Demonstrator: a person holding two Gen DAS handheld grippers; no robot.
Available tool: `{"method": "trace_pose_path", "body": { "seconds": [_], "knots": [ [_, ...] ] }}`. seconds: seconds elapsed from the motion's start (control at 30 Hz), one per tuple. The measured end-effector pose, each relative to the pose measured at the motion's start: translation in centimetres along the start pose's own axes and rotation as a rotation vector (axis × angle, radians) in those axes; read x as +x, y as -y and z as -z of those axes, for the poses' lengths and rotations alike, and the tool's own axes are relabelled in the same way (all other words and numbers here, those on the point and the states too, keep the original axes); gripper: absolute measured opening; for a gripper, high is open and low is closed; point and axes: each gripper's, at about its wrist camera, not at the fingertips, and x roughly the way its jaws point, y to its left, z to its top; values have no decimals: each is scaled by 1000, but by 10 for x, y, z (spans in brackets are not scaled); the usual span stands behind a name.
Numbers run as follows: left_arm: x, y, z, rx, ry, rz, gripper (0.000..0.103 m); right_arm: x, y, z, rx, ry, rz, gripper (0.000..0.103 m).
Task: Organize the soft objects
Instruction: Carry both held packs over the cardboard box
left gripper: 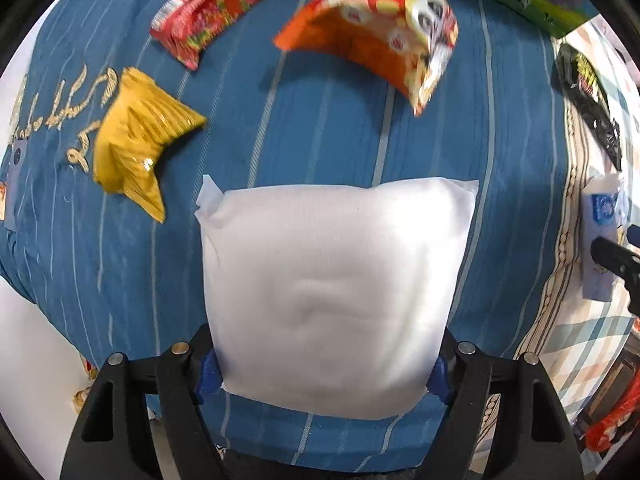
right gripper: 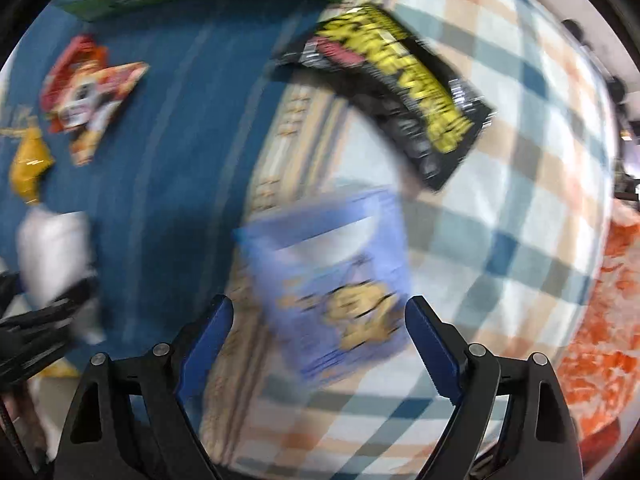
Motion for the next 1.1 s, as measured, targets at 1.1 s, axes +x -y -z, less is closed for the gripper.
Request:
{"method": "trace_pose_path", "body": {
  "seconds": [1.1],
  "knots": [
    [5,27,-36,157,103,-10,73,31,60,0,417,-82,-139,56]
  ]
}}
